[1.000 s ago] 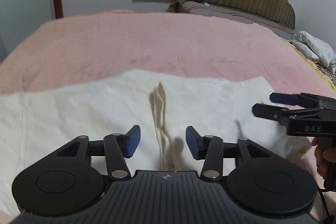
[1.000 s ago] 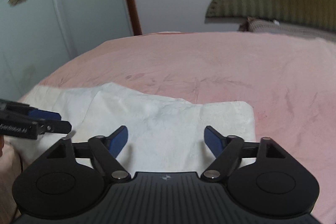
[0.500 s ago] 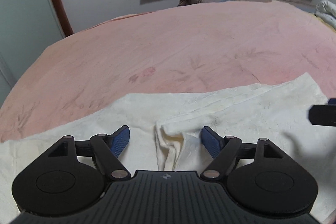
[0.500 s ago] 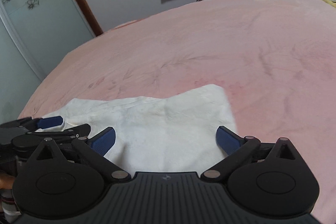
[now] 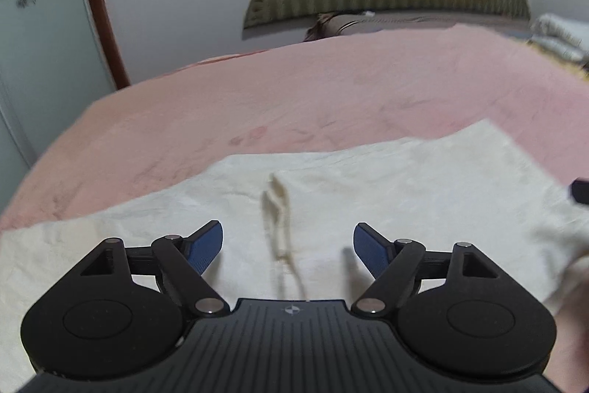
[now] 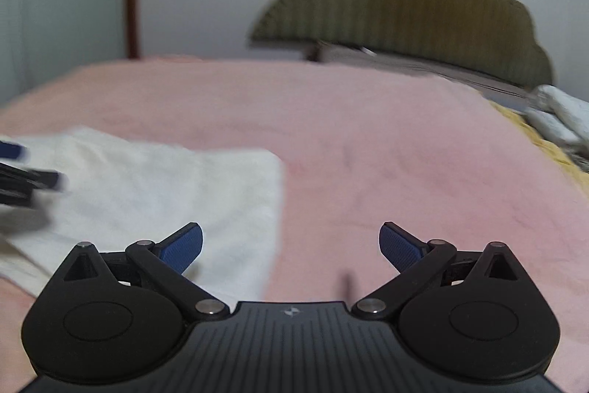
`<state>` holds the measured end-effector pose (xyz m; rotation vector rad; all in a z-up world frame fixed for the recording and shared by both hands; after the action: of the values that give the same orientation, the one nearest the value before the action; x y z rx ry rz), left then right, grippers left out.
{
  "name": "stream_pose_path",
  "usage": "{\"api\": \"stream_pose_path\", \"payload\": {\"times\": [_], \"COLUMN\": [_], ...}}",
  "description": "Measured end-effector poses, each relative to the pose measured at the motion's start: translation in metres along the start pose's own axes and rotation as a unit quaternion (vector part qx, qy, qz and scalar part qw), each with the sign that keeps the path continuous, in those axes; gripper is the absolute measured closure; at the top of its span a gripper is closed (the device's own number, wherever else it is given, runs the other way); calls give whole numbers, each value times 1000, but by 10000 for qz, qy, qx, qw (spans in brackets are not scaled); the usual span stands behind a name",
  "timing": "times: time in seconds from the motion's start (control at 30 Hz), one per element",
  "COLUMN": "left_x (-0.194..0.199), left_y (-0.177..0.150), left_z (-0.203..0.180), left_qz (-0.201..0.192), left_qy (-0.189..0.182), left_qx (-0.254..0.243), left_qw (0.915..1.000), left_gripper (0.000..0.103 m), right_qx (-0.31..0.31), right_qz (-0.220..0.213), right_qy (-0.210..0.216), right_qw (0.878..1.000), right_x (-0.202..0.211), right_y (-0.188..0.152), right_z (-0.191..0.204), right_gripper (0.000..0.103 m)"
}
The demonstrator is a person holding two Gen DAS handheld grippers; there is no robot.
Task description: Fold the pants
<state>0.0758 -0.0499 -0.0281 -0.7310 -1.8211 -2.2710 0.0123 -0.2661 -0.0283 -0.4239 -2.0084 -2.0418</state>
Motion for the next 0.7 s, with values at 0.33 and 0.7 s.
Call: {"api": "stream_pose_path", "payload": {"times": [0.33, 0.7], "left_x": [-12, -11], "left_y": [-26, -31], "left_z": [-12, -4], "left_qz": [264, 213], "left_qy": [177, 236], "left_qx": [-269, -16], "left_qw": [9991, 9995], "left_gripper": [7, 0], "right_qx": [70, -654], "right_qz": [764, 682], "right_qy": [1115, 1130], "right_qw": [9908, 9891], "right_x": [-29, -37], "right_y": [-25, -15], "right_z": [50, 43], "right_gripper": [0, 0]}}
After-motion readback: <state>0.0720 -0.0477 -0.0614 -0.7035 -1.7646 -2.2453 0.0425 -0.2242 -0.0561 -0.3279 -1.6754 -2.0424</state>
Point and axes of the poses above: each gripper's, at about its wrist camera, not at the fingertips, and x roughly against the way its jaws point, z to its left, y to its top, the point moved 2 cm from there along -x, roughly the way its jaws point, and after that the axes turned 10 degrees about -z, right-handed, at the moved point
